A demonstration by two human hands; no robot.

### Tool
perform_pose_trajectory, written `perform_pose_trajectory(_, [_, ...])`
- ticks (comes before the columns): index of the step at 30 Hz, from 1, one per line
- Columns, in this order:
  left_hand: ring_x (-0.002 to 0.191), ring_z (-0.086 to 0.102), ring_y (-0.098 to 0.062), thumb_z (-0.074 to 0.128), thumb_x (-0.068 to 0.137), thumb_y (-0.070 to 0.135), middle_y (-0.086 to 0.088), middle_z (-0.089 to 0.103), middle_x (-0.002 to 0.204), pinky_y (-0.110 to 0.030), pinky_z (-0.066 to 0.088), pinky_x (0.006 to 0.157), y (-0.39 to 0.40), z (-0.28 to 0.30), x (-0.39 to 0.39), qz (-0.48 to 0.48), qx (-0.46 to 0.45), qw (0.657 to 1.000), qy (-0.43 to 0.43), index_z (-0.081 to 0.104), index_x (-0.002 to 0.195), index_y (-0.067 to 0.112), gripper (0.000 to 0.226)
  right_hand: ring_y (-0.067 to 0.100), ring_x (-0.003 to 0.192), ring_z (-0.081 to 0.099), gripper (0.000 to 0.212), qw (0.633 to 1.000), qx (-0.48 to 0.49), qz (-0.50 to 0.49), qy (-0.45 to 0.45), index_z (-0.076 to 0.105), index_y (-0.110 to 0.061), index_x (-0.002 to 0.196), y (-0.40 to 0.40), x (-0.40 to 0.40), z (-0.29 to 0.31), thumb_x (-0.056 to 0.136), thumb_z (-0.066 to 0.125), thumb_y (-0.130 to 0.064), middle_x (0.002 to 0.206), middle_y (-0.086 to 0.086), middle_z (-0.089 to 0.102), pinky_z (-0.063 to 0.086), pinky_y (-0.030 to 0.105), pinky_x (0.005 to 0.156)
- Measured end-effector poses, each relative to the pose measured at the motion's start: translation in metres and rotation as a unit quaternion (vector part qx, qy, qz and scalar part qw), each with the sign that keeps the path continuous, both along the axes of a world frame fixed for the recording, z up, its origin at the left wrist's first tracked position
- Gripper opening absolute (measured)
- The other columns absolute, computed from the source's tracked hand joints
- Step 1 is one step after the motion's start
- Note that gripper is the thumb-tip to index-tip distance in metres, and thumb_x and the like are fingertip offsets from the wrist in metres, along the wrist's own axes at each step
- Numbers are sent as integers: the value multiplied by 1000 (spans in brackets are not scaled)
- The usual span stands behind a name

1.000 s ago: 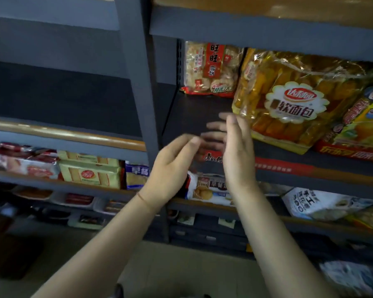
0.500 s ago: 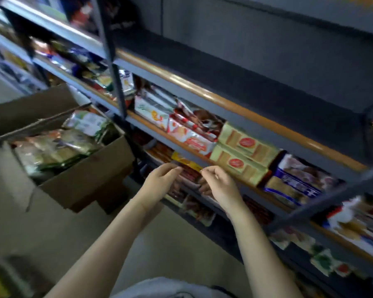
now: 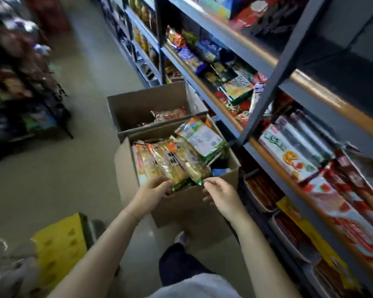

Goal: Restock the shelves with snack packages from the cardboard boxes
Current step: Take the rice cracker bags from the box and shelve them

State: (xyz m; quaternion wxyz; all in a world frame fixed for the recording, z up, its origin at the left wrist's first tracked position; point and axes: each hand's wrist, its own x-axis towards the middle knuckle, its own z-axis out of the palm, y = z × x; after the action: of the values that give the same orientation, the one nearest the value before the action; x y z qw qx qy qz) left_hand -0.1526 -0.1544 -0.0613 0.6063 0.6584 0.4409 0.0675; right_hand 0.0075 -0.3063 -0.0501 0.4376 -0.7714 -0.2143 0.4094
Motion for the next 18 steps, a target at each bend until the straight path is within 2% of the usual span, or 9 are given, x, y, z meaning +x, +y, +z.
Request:
perform_pose_trajectory(3, [77,66,-17,57,102,26,-8,69,95,-27,51,68,79,4,13,-9,13,999,45,66,109,14,16,10,101,64,21,999,-14,34,2,63,-35,113,84,25,-5,97,55,-45,114,-8,65,55,36,90])
perform_pose_trajectory(5, [76,66,-17,58,101,26,-9,71,95,-27,50,69,132,10,25,-9,45,997,60,67,104,17,13,12,106,63,31,998,-19,53,-4,64,-39,112,139,39,1,88,54,-57,114,-12,65,53,42,95])
perform_pose_trajectory(7, [82,67,-16,61,99,28,-5,72,97,-30,52,75,181,13,36,8,85,994,66,68,102,22,10,12,110,61,34,998,-22,63,-9,62,-36,118,191,51,8,89,54,-52,118,-11,63,51,39,97])
perform_pose_trajectory(10, [95,63,-15,66,95,34,2,66,101,-31,49,83,248,-2,47,1,164,982,97,69,104,25,13,10,107,58,30,997,-36,69,-11,59,-28,125,262,64,14,97,55,-37,116,-8,61,49,31,91])
perform_pose_trajectory(13, [112,54,-17,71,90,42,0,58,116,-30,44,96,315,-34,62,-15,227,966,119,66,117,20,35,11,104,59,28,998,-49,46,3,57,-28,122,335,81,4,95,58,-35,112,-9,60,51,34,91])
perform_pose_trajectory(16, [134,42,-25,76,84,46,-6,52,138,-36,34,114,382,-68,90,-20,292,949,115,57,135,14,63,16,106,60,34,994,-61,-62,61,52,-25,123,410,101,-38,91,64,-33,114,-6,59,51,40,97])
perform_pose_trajectory(18, [145,34,-30,80,78,53,-11,44,152,-44,27,121,424,-89,115,-35,335,935,113,47,146,12,86,23,110,60,33,960,-40,-205,189,53,-16,122,456,115,-71,92,65,-25,119,8,60,51,44,102])
